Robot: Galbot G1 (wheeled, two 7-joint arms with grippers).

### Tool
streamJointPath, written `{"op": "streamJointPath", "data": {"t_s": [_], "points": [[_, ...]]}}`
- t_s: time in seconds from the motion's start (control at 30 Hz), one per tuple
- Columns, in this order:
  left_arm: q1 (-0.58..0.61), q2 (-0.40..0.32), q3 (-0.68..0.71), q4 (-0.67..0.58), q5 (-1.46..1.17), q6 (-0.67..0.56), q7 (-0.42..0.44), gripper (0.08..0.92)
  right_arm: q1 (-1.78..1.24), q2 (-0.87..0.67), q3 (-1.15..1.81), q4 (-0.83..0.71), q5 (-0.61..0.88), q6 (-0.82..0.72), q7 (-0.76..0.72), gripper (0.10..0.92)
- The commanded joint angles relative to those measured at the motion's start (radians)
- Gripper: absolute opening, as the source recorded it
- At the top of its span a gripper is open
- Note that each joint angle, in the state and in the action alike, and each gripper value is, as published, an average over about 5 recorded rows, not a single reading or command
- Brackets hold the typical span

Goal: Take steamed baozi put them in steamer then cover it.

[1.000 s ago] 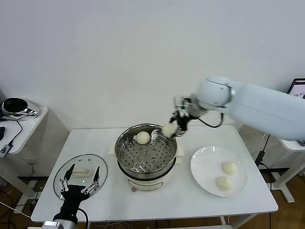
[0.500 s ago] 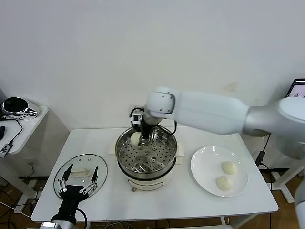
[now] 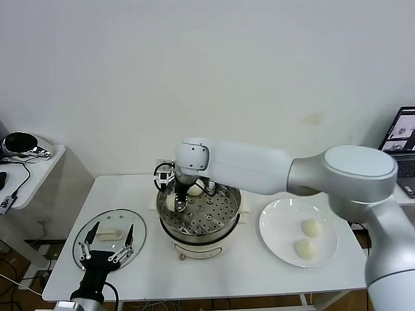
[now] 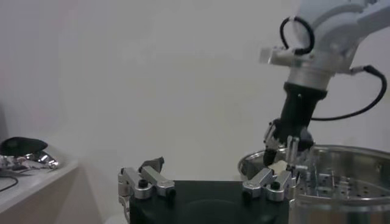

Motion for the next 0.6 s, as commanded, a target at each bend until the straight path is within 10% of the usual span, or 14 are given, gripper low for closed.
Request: {"op": "streamJointPath", "data": {"t_s": [0.03,0.3,0.6], "points": [[0.001,0.001,-0.001,0.002,-0.002,-0.001,0.001,0.823,-0.024,0.040,-0.004,-0.052,-0.017,-0.007,0.000,0.618],[0.003,0.004,-0.004,0.002,-0.004,-0.003,0.002,0.823,0.069,-0.072,-0.008,0.067,-0.007,-0.007,-0.086,0.804],[0.003,0.024,0.000,0.010,-0.015,-0.003,0.007,0.823,0.356,-0.425,-0.094,0.391,0.069,-0.006,-0.186,0.823]]}}
